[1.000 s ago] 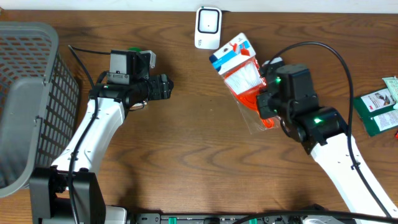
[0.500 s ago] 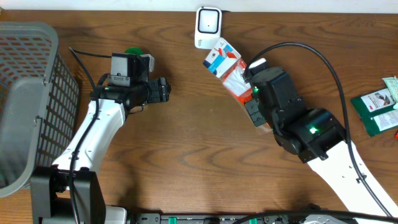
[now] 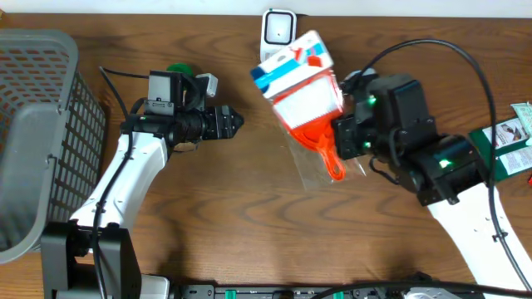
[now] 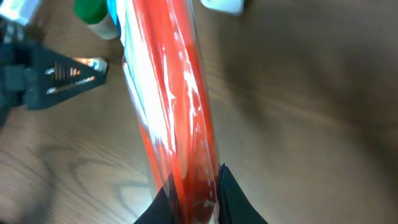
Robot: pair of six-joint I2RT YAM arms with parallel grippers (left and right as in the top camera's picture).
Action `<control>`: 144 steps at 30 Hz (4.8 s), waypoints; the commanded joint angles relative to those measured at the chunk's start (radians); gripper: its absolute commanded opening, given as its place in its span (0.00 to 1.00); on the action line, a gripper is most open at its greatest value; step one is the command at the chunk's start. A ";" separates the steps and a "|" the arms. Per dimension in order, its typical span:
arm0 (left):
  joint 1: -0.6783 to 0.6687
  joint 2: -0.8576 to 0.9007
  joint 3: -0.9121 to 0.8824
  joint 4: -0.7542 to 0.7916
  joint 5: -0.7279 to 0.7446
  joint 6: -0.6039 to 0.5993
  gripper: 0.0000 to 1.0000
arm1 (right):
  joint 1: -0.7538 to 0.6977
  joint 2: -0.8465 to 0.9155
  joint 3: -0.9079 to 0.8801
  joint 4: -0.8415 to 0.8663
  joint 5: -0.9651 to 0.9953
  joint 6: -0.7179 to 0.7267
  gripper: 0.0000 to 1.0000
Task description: Scan the item barcode
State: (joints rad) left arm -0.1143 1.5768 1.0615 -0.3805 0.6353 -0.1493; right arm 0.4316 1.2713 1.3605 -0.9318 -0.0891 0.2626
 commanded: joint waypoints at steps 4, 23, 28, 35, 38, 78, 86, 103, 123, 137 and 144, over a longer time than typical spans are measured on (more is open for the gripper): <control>0.000 0.013 -0.013 0.031 0.134 0.017 0.77 | -0.167 -0.014 0.025 0.014 -0.389 0.104 0.01; 0.000 0.013 -0.018 0.021 0.085 0.017 0.77 | -0.319 -0.014 0.025 0.449 -1.355 0.106 0.01; 0.000 0.013 -0.018 0.020 0.086 0.013 0.77 | -0.319 -0.003 0.025 0.532 -1.426 0.003 0.01; 0.000 0.013 -0.018 0.019 0.086 0.013 0.77 | -0.318 0.039 -0.002 0.508 -1.472 -0.359 0.01; 0.000 0.013 -0.018 0.019 0.085 0.013 0.77 | -0.312 0.044 -0.032 0.507 -1.472 -0.478 0.01; 0.002 0.013 -0.018 0.055 0.003 -0.006 0.77 | -0.206 0.036 -0.140 0.708 -0.524 -1.581 0.01; 0.023 0.013 -0.018 0.299 0.121 -0.203 0.77 | -0.194 0.023 -0.140 0.697 -0.523 -1.538 0.01; 0.087 0.013 -0.018 0.544 0.313 -0.803 0.77 | -0.194 0.022 -0.140 0.651 -0.503 -1.539 0.01; 0.039 0.013 -0.018 0.547 0.517 -1.294 0.72 | -0.194 0.022 -0.141 0.627 -0.431 -1.538 0.01; -0.065 0.013 -0.018 0.826 0.444 -1.588 0.68 | -0.195 0.022 -0.141 0.600 -0.410 -1.538 0.01; -0.073 0.013 -0.018 0.932 0.393 -1.629 0.63 | -0.195 0.022 -0.141 0.593 -0.401 -1.538 0.01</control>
State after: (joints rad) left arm -0.1722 1.6012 1.0363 0.5343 1.0161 -1.7458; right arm 0.2287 1.2934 1.2148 -0.3317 -0.4995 -1.2831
